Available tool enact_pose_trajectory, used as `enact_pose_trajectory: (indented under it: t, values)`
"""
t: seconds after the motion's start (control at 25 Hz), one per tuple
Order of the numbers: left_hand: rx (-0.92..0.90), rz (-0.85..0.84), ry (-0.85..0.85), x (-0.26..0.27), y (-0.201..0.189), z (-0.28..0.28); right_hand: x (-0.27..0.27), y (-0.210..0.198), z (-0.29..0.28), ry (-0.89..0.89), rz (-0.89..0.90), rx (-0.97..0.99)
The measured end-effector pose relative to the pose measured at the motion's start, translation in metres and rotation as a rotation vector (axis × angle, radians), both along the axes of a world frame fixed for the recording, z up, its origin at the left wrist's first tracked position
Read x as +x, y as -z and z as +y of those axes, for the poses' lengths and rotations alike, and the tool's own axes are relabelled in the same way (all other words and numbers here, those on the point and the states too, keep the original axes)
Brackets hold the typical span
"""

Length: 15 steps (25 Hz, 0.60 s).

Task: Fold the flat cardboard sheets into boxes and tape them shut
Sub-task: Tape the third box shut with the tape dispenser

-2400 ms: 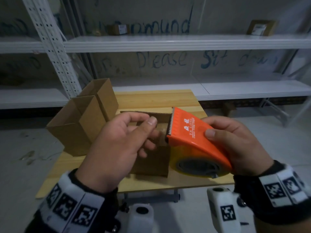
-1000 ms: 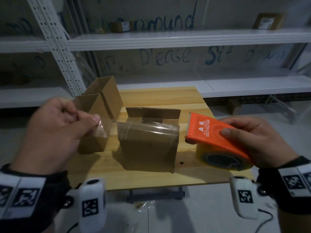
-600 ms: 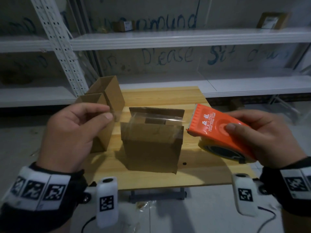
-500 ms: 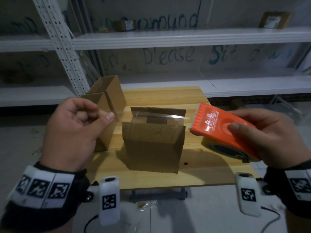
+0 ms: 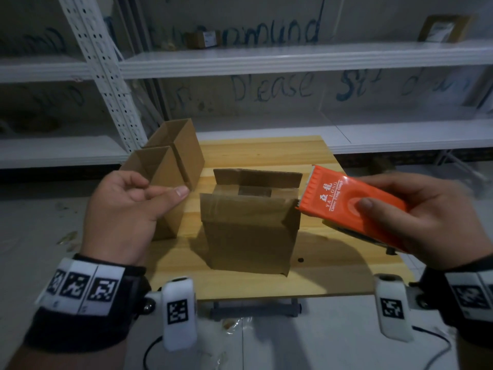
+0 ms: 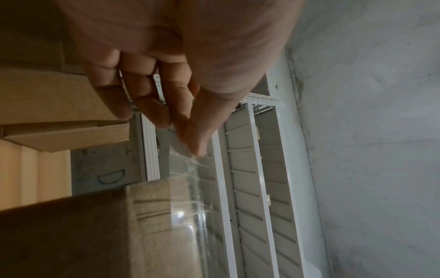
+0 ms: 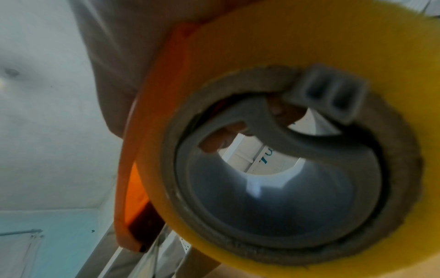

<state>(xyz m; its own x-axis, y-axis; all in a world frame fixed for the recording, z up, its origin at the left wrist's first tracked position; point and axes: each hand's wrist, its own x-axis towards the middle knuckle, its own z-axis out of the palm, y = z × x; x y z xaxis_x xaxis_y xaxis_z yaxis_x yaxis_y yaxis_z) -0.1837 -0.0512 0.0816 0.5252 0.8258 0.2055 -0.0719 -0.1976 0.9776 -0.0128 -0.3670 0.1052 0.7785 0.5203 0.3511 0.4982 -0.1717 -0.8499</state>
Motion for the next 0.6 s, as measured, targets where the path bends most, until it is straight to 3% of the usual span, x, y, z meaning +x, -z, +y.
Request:
enact_pose_trajectory:
  t: [0.6]
  values:
    - [0.071,-0.031,-0.181,0.021,0.019,-0.009,0.001,0.008,0.007,0.054,-0.049,-0.015]
